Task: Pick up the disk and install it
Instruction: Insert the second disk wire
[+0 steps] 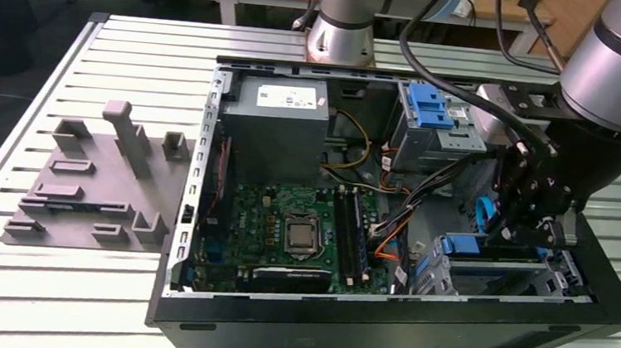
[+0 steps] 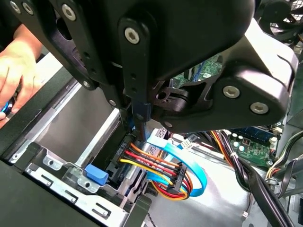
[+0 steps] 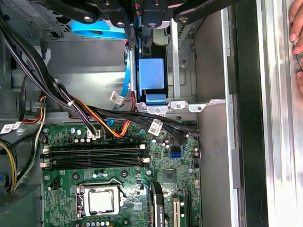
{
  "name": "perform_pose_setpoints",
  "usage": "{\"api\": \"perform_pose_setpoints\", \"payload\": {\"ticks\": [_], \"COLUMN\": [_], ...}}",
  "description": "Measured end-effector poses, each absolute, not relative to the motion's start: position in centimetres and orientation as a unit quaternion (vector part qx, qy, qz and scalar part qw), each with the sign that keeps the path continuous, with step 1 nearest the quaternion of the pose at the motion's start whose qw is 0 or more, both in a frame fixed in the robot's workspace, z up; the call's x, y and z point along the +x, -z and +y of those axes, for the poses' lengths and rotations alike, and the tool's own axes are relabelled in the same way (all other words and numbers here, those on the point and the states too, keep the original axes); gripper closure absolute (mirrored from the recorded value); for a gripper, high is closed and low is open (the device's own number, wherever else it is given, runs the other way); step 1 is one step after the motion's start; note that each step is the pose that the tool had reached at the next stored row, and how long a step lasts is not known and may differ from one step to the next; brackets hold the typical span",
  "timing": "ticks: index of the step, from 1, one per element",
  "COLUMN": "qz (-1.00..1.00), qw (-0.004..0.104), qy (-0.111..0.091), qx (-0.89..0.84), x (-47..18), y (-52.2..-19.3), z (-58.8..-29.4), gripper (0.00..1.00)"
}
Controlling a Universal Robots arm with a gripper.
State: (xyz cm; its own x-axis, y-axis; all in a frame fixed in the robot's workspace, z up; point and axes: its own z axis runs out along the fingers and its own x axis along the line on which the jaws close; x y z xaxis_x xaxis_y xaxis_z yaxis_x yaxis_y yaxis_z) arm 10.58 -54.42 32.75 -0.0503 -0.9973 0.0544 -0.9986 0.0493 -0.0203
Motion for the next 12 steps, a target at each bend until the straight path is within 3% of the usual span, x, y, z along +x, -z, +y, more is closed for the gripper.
{"api": "perform_pose_setpoints", "payload": {"ticks": [1,2,12], "qz": [-0.724,-0.724,-0.724], "qw": [0.013,0.013,0.013], "qy": [-0.026,-0.026,-0.026], "qx": [0.689,0.689,0.689], "x": [10.59,10.59,10.59], "y": [-32.75,-32.75,-33.4], "z": [-54.42,-54.42,-54.42], "gripper": [0.83,0.77,0.77]}}
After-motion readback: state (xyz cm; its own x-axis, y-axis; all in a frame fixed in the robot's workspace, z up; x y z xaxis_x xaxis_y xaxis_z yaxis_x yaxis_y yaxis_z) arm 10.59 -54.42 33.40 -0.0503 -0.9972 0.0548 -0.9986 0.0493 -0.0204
